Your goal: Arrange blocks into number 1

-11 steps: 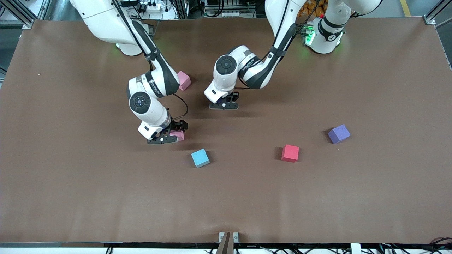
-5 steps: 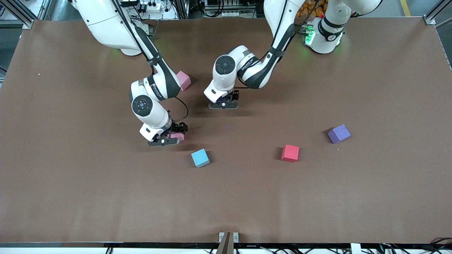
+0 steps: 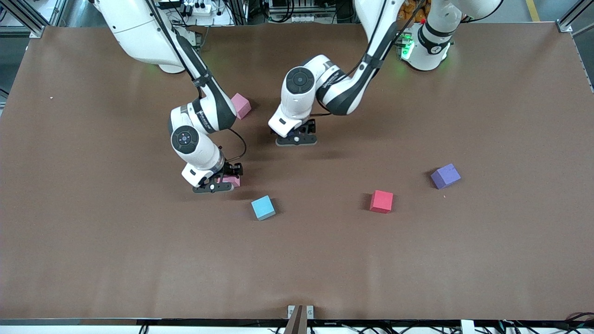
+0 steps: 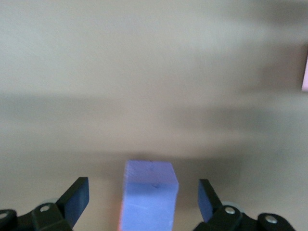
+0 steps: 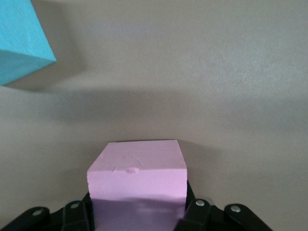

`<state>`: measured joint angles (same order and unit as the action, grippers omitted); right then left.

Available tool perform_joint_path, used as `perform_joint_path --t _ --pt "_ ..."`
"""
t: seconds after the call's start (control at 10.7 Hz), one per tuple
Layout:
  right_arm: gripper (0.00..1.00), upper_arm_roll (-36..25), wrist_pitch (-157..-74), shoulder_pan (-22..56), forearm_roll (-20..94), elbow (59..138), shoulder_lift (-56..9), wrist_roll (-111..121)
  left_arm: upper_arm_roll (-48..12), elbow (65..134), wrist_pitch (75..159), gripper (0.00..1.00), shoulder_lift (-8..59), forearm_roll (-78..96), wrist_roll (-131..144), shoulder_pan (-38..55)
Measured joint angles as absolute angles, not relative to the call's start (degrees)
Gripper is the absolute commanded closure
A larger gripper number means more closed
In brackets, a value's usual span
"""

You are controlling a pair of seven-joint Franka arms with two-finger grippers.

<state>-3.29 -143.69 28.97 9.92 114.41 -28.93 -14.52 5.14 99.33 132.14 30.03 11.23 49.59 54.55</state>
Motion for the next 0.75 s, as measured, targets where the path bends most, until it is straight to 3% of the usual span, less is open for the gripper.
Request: perform_joint_path --t 0.28,0.75 --pt "0.42 -3.3 -142.5 30.4 10.1 113.4 -25.5 -18.7 9.9 99.4 126.5 0.00 24.0 6.4 48.3 49.6" --pt "0.42 -6.5 -142.3 43.3 10.0 110.1 -25.0 -27.2 10.3 100.4 125.5 0.00 23.2 3.5 27.0 36.1"
